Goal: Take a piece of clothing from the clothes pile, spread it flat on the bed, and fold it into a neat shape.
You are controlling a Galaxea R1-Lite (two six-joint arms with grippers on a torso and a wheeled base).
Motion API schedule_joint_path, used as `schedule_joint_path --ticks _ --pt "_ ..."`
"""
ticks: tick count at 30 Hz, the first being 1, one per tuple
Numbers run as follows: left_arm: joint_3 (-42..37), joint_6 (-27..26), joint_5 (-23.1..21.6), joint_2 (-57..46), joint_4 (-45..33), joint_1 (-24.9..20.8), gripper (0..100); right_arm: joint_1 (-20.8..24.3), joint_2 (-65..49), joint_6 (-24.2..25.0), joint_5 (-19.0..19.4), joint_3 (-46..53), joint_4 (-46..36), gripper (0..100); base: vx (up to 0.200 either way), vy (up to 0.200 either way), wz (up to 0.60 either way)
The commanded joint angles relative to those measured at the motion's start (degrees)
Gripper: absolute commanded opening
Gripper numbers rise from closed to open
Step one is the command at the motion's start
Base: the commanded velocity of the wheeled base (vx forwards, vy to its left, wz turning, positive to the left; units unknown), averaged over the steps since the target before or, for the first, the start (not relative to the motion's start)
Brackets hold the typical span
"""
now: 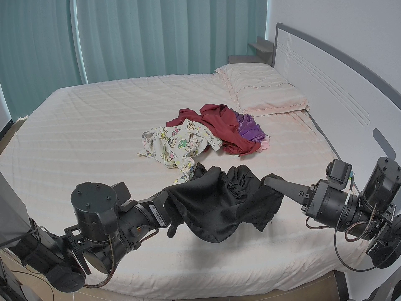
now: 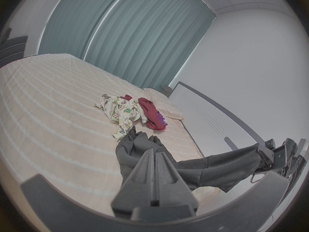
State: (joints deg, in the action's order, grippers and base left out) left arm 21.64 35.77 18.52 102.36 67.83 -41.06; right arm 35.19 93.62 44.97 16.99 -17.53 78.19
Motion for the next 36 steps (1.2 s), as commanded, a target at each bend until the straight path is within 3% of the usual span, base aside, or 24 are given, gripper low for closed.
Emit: schedule_joint_path --ticks 1,21,36 --pt "0.0 0.0 0.0 0.1 0.0 0.0 0 1.2 -0.2 -0.1 0.0 -0.1 0.0 0 0.000 0.200 0.00" --pt "0.1 -0.2 0.3 -2.0 0.0 0.0 0 3.2 -0.6 -3.8 0.0 -0.7 0.1 0 0.000 0.200 0.00" --pt "0.1 -0.2 0.7 -2.2 0.0 0.0 0 3.2 -1.1 -3.8 0.0 -0.7 0.1 0 0.000 0.200 0.00"
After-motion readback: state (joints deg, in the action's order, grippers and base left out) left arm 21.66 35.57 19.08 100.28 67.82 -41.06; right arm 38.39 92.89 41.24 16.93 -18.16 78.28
